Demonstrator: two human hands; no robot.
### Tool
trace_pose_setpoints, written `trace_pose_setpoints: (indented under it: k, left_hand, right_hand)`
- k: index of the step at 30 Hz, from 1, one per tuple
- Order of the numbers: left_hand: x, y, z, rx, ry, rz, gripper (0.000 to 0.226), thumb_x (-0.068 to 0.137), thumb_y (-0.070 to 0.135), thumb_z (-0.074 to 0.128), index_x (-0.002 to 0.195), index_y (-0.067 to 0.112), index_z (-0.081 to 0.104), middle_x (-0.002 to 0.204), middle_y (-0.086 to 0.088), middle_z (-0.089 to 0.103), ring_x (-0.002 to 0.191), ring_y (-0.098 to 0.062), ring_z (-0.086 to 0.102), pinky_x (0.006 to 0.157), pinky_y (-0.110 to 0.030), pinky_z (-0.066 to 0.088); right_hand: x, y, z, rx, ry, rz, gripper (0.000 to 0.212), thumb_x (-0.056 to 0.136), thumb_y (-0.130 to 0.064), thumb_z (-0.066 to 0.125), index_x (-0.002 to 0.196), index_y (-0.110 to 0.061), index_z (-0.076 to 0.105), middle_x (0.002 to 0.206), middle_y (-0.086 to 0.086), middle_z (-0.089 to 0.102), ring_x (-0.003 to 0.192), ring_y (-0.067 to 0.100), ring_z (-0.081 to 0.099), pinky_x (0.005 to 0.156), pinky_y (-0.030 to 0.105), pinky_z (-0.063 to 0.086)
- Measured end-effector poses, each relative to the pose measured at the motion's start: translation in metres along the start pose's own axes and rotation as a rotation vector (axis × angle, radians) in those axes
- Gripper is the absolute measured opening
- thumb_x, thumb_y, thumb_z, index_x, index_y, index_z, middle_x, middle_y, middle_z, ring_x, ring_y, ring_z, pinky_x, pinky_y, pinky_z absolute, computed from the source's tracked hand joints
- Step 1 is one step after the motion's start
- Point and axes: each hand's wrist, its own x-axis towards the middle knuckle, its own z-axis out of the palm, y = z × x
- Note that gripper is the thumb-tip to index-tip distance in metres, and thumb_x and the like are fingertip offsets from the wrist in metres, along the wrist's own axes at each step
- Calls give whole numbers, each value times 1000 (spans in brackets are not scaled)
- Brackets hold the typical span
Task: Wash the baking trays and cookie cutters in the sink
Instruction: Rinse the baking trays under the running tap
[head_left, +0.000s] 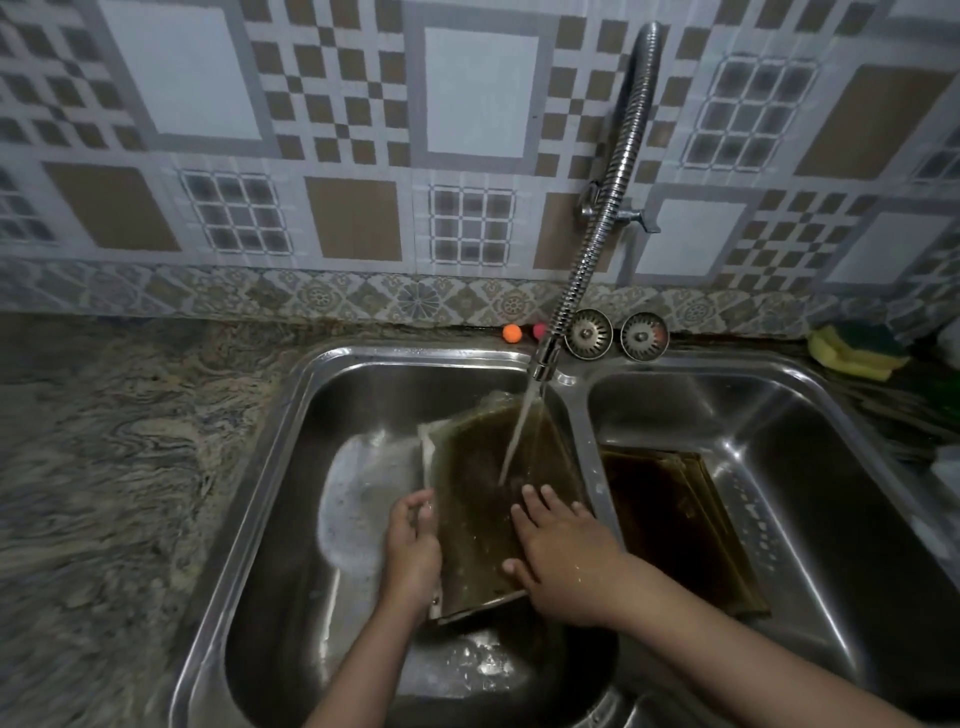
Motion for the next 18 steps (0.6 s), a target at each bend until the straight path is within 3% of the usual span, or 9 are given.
trace_pose_setpoints:
  k: [4, 6, 8, 13, 16, 18]
  left_hand:
    - [-1, 10, 3, -37, 20, 86, 25, 100, 22, 35, 99, 44, 48, 124, 0, 56, 113, -23, 56, 97, -50, 47]
    - [-1, 17, 5, -97, -11, 112, 25, 101, 22, 34, 106, 43, 46, 131, 5, 49, 121, -17, 50, 101, -45, 44]
    - [-2, 22, 6, -181, -74, 106, 25, 101, 20, 33, 117, 35, 45, 134, 4, 46, 118, -12, 50, 95, -35, 47]
    - [0, 36, 6, -434, -162, 12, 31, 101, 14, 35, 117, 37, 47, 130, -7, 53, 117, -29, 55, 98, -55, 45]
    - [4, 40, 0, -527, -244, 32, 43, 97, -2, 36, 118, 33, 49, 132, -13, 53, 121, -34, 52, 102, -54, 41]
    - [5, 44, -5, -539, -295, 56, 50, 93, -11, 39, 120, 30, 49, 123, -12, 59, 111, -27, 59, 96, -45, 49]
  right_hand:
    - [7, 8, -8, -1, 16, 31, 74, 99, -49, 28, 151, -10, -6, 157, 8, -20, 146, 22, -14, 118, 41, 0]
    - [16, 9, -13, -34, 80, 64, 76, 98, -52, 26, 150, -9, -10, 157, 8, -22, 145, 23, -17, 118, 41, -2]
    - [23, 7, -21, -50, 148, 80, 76, 98, -52, 25, 150, -9, -9, 158, 10, -19, 145, 24, -18, 117, 43, -4]
    - [25, 4, -28, -110, 251, 50, 75, 98, -50, 26, 151, -8, -7, 159, 12, -14, 146, 25, -16, 117, 44, -2]
    - [26, 10, -18, -58, 332, 31, 75, 98, -50, 27, 151, -9, -8, 159, 12, -14, 146, 25, -17, 117, 41, -2]
    - [29, 15, -9, 33, 393, 18, 76, 97, -52, 25, 150, -11, -11, 158, 11, -17, 144, 24, -21, 115, 37, -8]
